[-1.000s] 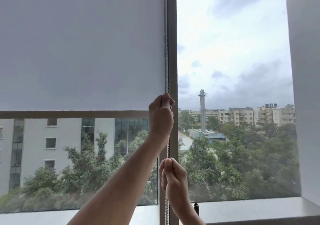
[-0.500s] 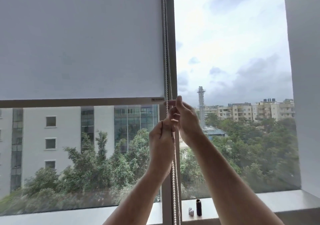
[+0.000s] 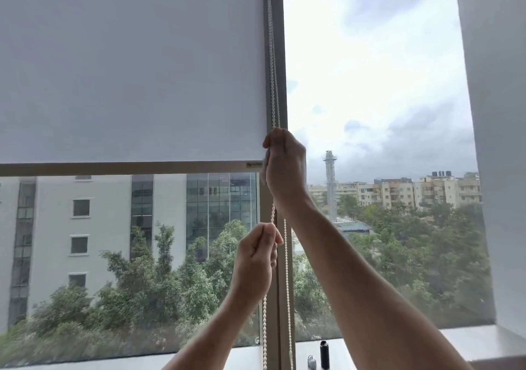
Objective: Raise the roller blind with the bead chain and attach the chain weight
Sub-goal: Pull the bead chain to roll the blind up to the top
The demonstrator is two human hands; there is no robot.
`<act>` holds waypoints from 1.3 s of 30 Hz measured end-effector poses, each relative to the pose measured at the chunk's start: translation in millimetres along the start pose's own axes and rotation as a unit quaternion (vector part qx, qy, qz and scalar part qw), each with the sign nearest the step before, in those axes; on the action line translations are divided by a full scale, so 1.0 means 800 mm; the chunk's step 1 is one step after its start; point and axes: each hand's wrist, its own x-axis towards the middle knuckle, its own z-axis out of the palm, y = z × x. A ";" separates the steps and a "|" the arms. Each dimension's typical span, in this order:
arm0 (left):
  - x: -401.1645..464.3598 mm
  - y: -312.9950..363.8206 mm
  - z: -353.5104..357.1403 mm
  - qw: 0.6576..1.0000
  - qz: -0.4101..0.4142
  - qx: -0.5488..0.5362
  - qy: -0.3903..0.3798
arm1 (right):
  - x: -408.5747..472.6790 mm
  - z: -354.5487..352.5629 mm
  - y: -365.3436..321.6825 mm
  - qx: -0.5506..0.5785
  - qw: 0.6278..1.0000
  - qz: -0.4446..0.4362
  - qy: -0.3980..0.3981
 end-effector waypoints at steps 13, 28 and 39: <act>0.133 0.109 -0.006 0.999 0.006 0.025 0.042 | -0.065 -0.026 0.023 -0.111 0.989 -0.100 0.012; 0.152 0.148 0.048 0.990 0.002 -0.006 0.143 | -0.107 -0.051 0.068 0.085 0.973 0.154 -0.150; 0.086 0.086 0.044 0.990 0.055 0.035 0.124 | 0.018 -0.063 0.019 0.035 0.981 0.167 -0.088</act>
